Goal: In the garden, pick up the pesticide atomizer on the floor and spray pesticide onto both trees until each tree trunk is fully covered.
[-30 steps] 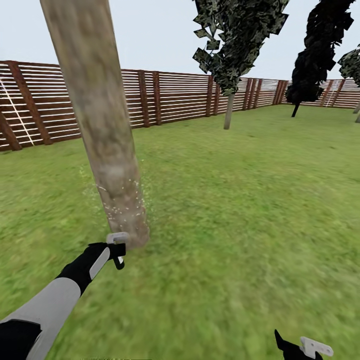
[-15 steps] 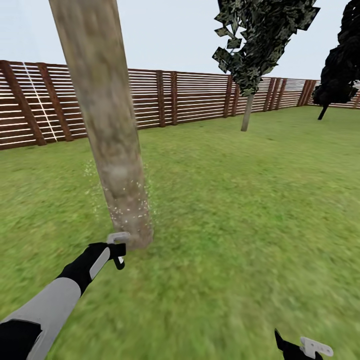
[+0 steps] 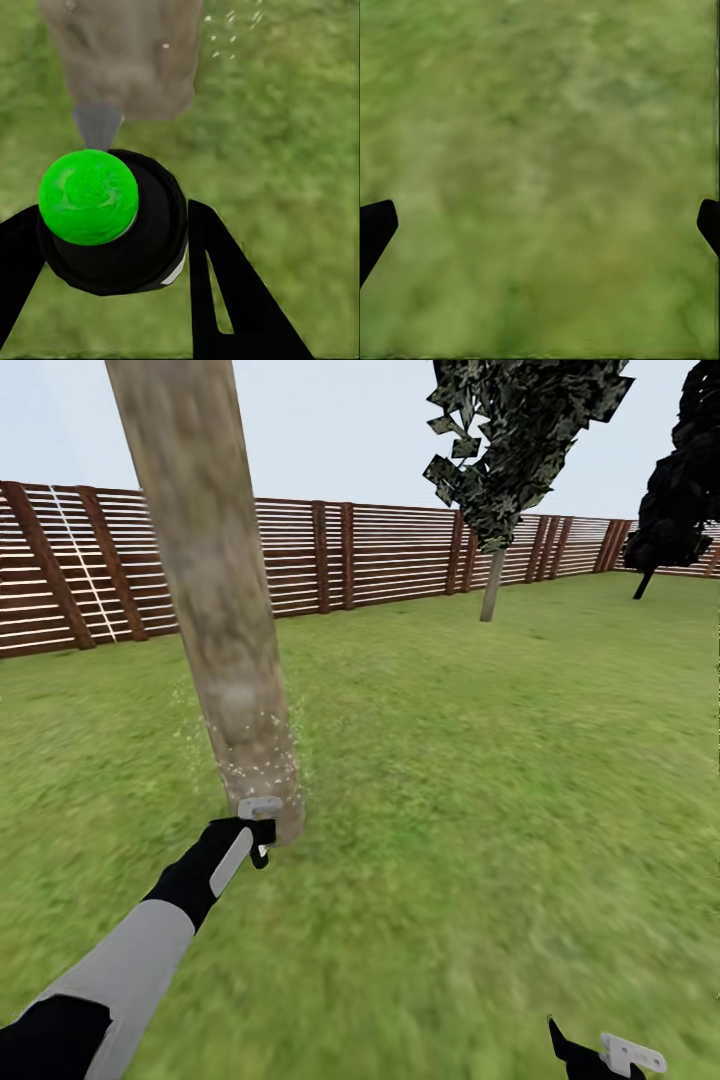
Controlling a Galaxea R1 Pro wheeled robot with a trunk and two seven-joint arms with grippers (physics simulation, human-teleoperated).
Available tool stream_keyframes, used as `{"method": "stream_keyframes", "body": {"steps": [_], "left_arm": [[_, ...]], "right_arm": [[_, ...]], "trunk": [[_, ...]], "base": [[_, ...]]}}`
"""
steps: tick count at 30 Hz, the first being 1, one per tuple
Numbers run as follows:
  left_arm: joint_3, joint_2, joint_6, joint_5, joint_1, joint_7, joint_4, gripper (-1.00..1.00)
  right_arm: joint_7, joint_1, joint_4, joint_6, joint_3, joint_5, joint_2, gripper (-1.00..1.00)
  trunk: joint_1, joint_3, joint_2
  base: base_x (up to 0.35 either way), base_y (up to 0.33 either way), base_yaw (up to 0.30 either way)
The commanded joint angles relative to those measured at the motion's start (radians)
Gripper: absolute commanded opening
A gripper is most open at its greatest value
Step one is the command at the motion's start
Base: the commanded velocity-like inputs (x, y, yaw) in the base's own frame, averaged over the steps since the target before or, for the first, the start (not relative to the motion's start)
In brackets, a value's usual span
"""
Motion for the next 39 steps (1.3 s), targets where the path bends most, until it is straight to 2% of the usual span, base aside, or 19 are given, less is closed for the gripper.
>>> {"method": "stream_keyframes", "body": {"steps": [1,3,4,6,7,9,11,13,14,15,17,21,22,23,24,27,30,34,39], "left_arm": [[0.002,0.010,0.008,0.003,0.000,0.002,-0.024,-1.00],[0.027,0.051,0.047,0.007,0.001,0.002,-0.076,-1.00],[0.082,0.058,0.066,0.007,0.001,0.000,-0.095,-1.00],[0.137,0.060,0.083,0.005,0.000,-0.001,-0.121,-1.00],[0.145,0.054,0.114,0.000,0.000,-0.001,-0.146,-1.00],[0.146,0.049,0.149,-0.002,-0.014,0.002,-0.185,-1.00],[0.146,0.047,0.215,-0.003,-0.079,0.002,-0.199,-1.00],[0.146,0.062,0.254,-0.004,-0.088,-0.005,-0.201,-1.00],[0.146,0.076,0.257,-0.005,-0.083,-0.009,-0.200,-1.00],[0.145,0.113,0.258,-0.003,-0.077,-0.016,-0.195,-1.00],[0.143,0.162,0.254,-0.005,-0.064,-0.073,-0.189,-1.00],[0.141,0.181,0.244,-0.006,0.038,-0.110,-0.188,-1.00],[0.139,0.183,0.243,-0.029,0.060,-0.110,-0.188,-1.00],[0.128,0.184,0.229,-0.070,0.079,-0.111,-0.187,-1.00],[0.108,0.184,0.167,-0.112,0.111,-0.114,-0.178,-1.00],[0.074,0.192,0.057,-0.147,0.158,-0.182,-0.113,-1.00],[0.073,0.224,-0.063,-0.243,0.175,-0.337,-0.029,-1.00],[0.072,0.244,-0.130,-0.258,0.177,-0.372,0.007,-1.00],[0.070,0.233,-0.133,-0.253,0.178,-0.374,0.005,-1.00]], "right_arm": [[0.000,0.000,0.000,0.000,0.000,0.000,0.000,1.00],[0.000,0.000,0.000,0.000,0.000,0.000,0.000,1.00],[0.000,0.000,0.000,0.000,0.000,0.000,0.000,1.00],[0.000,0.000,-0.001,0.000,0.000,0.000,0.000,1.00],[0.000,0.000,-0.001,0.000,0.000,-0.001,0.000,1.00],[0.000,0.000,-0.001,0.000,0.000,-0.001,0.000,1.00],[0.000,0.000,-0.001,0.000,0.000,0.000,0.000,1.00],[0.000,0.000,-0.001,0.000,0.000,0.000,0.000,1.00],[0.000,0.000,-0.001,0.000,0.000,0.000,0.000,1.00],[0.000,0.000,-0.001,0.000,0.000,0.000,0.000,1.00],[0.000,0.000,-0.001,0.000,0.000,0.000,0.000,1.00],[0.000,0.000,-0.001,0.000,0.000,-0.001,0.000,1.00],[0.000,0.000,0.000,0.000,0.000,-0.001,0.000,1.00],[0.000,0.000,0.000,0.000,0.000,-0.001,0.000,1.00],[0.000,0.000,0.000,0.000,0.000,-0.001,0.000,1.00],[0.000,0.000,0.000,0.000,0.000,-0.001,-0.001,1.00],[-0.001,0.000,-0.001,0.000,-0.001,-0.002,-0.001,1.00],[-0.002,0.000,-0.004,-0.001,-0.003,-0.003,-0.002,1.00],[-0.002,0.000,-0.004,0.000,-0.003,-0.003,-0.002,1.00]], "trunk": [[0.000,0.000,0.000],[0.000,0.000,0.000],[0.000,0.000,0.000],[0.000,0.000,0.000],[0.000,0.000,0.000],[0.000,0.000,0.000],[0.000,0.000,0.000],[0.000,0.000,0.000],[0.000,0.000,0.000],[0.000,0.000,0.000],[0.000,0.000,0.000],[0.000,0.000,0.000],[0.000,0.000,0.000],[0.000,0.000,0.000],[0.000,0.000,0.000],[0.000,0.001,0.000],[0.000,0.002,0.000],[0.000,0.003,0.000],[0.000,0.003,0.000]], "base": [[-0.284,0.000,0.000],[-0.243,0.000,0.000],[-0.224,0.000,0.000],[-0.115,0.000,0.000],[-0.015,0.000,0.000],[-0.005,0.000,0.000],[-0.001,0.000,0.000],[0.000,0.000,0.000],[0.000,0.000,0.000],[0.000,0.000,0.000],[0.000,0.000,0.000],[-0.061,0.017,0.000],[-0.274,0.098,0.000],[-0.297,0.121,0.000],[-0.308,0.152,-0.104],[-0.312,0.166,-0.221],[-0.313,0.170,-0.251],[-0.313,0.170,-0.160],[-0.305,0.169,-0.004]]}}
